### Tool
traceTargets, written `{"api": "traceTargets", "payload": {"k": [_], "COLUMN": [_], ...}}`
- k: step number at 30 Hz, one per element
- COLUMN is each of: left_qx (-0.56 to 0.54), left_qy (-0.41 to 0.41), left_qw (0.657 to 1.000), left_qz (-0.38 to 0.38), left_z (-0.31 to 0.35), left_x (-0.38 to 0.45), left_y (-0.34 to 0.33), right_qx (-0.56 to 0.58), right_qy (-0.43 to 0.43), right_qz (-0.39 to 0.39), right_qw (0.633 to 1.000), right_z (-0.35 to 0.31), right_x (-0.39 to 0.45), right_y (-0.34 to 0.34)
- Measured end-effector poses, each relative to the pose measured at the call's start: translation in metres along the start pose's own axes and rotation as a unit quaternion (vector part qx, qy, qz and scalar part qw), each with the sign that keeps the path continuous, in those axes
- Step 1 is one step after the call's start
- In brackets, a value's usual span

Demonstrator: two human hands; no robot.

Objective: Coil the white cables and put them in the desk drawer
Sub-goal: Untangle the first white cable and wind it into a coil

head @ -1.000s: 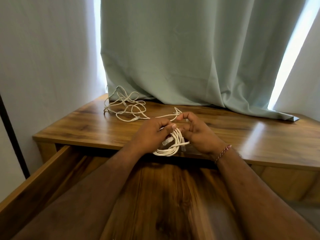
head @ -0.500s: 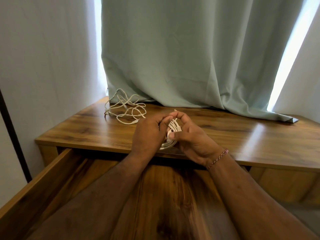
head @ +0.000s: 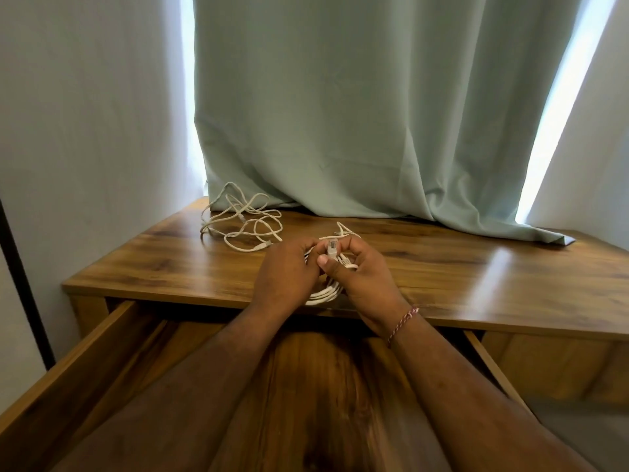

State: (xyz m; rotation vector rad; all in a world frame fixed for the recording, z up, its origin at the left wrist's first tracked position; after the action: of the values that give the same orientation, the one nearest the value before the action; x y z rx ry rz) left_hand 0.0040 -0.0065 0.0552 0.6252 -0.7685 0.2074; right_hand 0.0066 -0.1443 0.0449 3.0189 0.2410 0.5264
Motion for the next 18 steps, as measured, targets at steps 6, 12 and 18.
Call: {"api": "traceTargets", "payload": {"k": [6, 12, 18], "left_qx": [-0.239, -0.512, -0.531], "left_qy": [0.134, 0.295, 0.265], "left_qw": [0.961, 0.804, 0.786], "left_qz": [0.034, 0.067, 0.173], "left_z": [-0.002, 0.017, 0.021], "left_x": [0.002, -0.009, -0.008], "left_y": [-0.004, -0.028, -0.018], "right_qx": [0.061, 0.191, 0.105], "right_qy": [0.004, -0.019, -0.01], "right_qz": [0.084, 0.12, 0.178], "right_qw": [0.995, 0.974, 0.978], "right_z": [-0.008, -0.007, 0.007], "right_x": [-0.001, -0.002, -0.001], "right_y": [0.007, 0.019, 0.017]}}
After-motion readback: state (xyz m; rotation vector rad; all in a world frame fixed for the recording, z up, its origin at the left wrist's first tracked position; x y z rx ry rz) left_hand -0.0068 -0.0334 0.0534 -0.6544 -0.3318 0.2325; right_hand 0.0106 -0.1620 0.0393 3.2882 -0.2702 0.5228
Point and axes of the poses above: each hand's wrist, its own x-axis towards the middle knuckle, its own y-axis out of the back of the hand, z = x × y, the point moved 6 cm from there along x, towards the middle knuckle, and after that the axes turned 9 degrees about -y, right-handed, at the moved point
